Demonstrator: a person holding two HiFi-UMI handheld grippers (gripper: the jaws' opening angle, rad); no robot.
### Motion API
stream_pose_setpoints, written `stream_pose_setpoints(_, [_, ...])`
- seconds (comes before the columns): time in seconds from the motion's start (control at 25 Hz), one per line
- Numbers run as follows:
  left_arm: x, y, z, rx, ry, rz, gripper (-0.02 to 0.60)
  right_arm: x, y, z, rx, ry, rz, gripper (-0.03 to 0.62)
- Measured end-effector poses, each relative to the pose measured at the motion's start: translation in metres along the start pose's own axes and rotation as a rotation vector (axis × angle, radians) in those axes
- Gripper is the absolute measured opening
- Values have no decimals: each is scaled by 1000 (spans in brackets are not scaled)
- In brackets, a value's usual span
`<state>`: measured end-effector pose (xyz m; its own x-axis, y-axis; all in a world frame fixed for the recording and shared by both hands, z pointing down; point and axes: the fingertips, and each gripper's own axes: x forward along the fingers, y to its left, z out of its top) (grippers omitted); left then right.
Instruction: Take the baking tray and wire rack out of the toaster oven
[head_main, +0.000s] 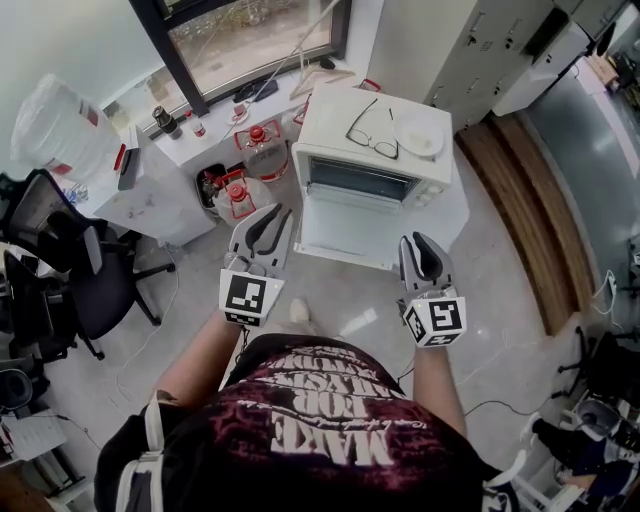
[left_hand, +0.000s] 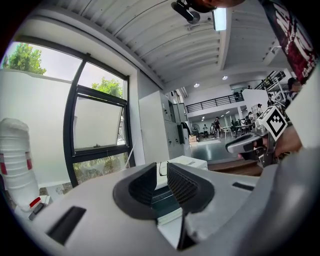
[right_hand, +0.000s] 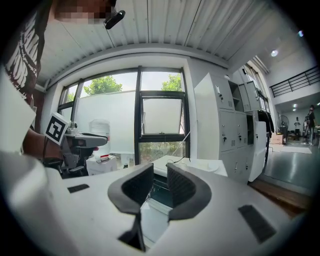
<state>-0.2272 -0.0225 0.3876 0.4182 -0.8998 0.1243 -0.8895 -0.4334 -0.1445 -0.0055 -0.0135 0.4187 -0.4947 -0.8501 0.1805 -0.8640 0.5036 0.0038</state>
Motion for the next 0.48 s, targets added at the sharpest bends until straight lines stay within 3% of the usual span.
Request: stream_pose_setpoints(0.48, [15, 46, -6, -7, -25, -63, 54, 37, 25, 3, 26, 9, -57, 80])
